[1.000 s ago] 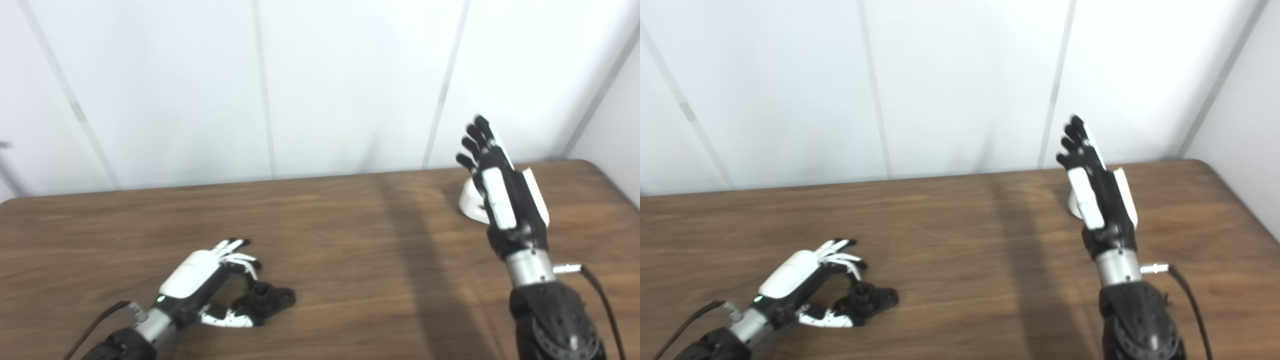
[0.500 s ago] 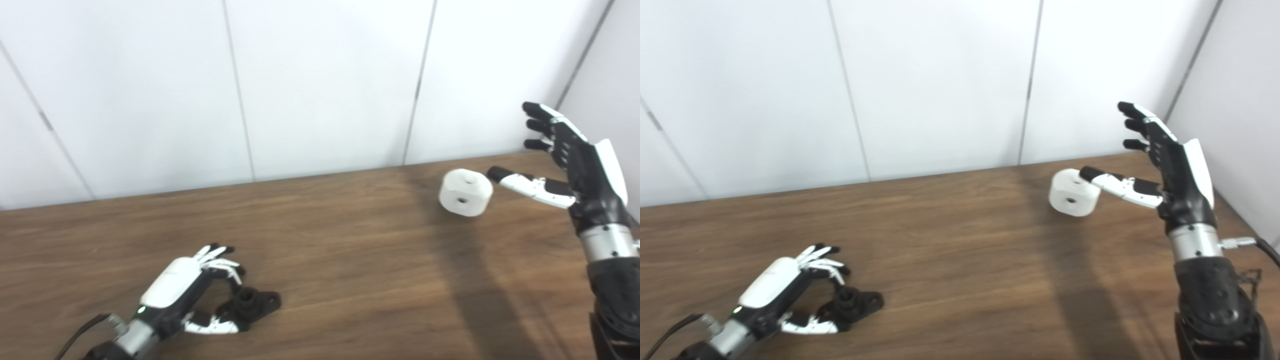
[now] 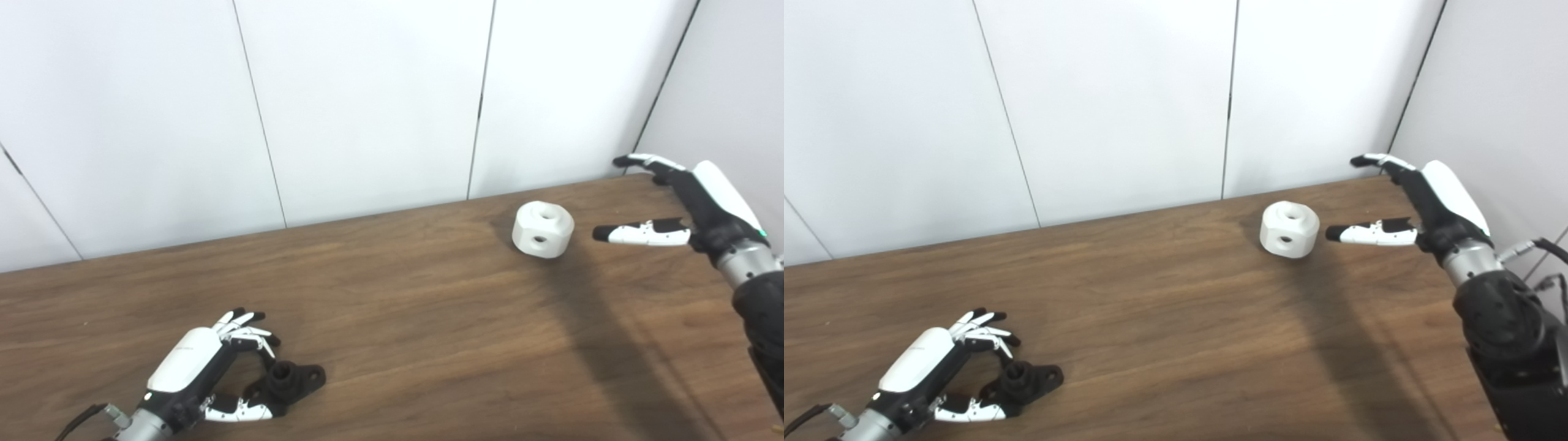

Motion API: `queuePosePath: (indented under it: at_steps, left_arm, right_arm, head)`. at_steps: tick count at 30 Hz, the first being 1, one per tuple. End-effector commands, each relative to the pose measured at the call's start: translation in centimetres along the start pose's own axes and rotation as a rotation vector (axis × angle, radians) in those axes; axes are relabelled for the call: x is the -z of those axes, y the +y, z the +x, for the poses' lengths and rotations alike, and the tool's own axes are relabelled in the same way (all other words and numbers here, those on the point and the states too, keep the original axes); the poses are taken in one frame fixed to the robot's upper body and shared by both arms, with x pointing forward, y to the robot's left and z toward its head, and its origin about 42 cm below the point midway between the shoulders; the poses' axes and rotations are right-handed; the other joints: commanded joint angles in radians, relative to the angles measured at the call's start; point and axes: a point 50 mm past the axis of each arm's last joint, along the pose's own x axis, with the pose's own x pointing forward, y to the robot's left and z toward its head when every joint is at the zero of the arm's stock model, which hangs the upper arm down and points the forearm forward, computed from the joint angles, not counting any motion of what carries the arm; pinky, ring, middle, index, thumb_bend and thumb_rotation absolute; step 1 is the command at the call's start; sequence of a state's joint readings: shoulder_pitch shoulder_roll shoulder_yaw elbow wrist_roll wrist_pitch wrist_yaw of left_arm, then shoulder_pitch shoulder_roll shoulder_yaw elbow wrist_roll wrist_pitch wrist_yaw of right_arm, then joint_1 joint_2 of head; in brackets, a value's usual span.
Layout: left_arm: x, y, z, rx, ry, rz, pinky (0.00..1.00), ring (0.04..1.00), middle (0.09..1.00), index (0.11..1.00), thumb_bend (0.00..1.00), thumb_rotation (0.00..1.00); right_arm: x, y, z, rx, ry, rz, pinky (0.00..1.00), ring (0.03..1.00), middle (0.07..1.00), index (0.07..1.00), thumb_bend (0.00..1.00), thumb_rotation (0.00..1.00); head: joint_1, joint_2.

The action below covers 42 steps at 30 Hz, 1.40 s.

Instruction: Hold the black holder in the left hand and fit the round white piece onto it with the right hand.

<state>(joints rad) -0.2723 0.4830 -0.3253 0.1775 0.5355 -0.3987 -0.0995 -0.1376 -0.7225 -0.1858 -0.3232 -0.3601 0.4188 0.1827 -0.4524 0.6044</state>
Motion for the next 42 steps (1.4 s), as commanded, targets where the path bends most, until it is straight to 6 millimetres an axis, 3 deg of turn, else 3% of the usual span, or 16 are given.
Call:
queuePosePath:
  at_steps: [1,8,15,20,29,42]
  left_arm:
    - [0.0,0.1,-0.4,0.041,-0.01,0.013,1.0,0.919,0.721,0.483,0.52,0.04]
    - [-0.1,0.3,-0.1,0.049,-0.011,-0.012,1.0,0.921,0.722,0.483,0.52,0.04]
    - [0.0,0.5,0.2,0.059,-0.022,-0.017,1.0,0.92,0.721,0.484,0.52,0.04]
    - [0.0,0.5,0.3,0.058,-0.034,-0.016,1.0,0.911,0.714,0.483,0.52,0.04]
    - [0.1,0.8,0.3,0.051,-0.046,-0.01,1.0,0.898,0.706,0.483,0.52,0.04]
    - [0.1,1.1,-0.4,0.045,-0.028,-0.018,1.0,0.895,0.704,0.483,0.52,0.04]
  right_arm:
    - [-1.0,-2.1,1.1,0.049,-0.035,-0.068,0.87,0.949,0.926,0.794,0.88,0.41]
    - [-1.1,-0.9,1.6,0.021,0.001,-0.108,0.87,0.982,0.952,0.811,0.92,0.49]
    - [-1.5,0.9,2.4,0.04,0.039,-0.088,0.88,1.0,0.962,0.804,0.9,0.45]
    - [-1.7,2.2,3.4,0.072,0.07,-0.108,0.84,0.998,0.959,0.801,0.91,0.49]
    - [-1.6,3.6,5.3,0.09,0.114,-0.133,0.82,0.993,0.962,0.807,0.87,0.44]
    - [-0.4,4.3,6.7,0.094,0.14,-0.113,0.79,0.972,0.959,0.836,0.9,0.42]
  head:
    - [-0.007,-0.001]
    - [-0.045,-0.01]
    - [-0.074,-0.019]
    - [-0.085,-0.02]
    - [-0.111,-0.027]
    - [-0.13,-0.042]
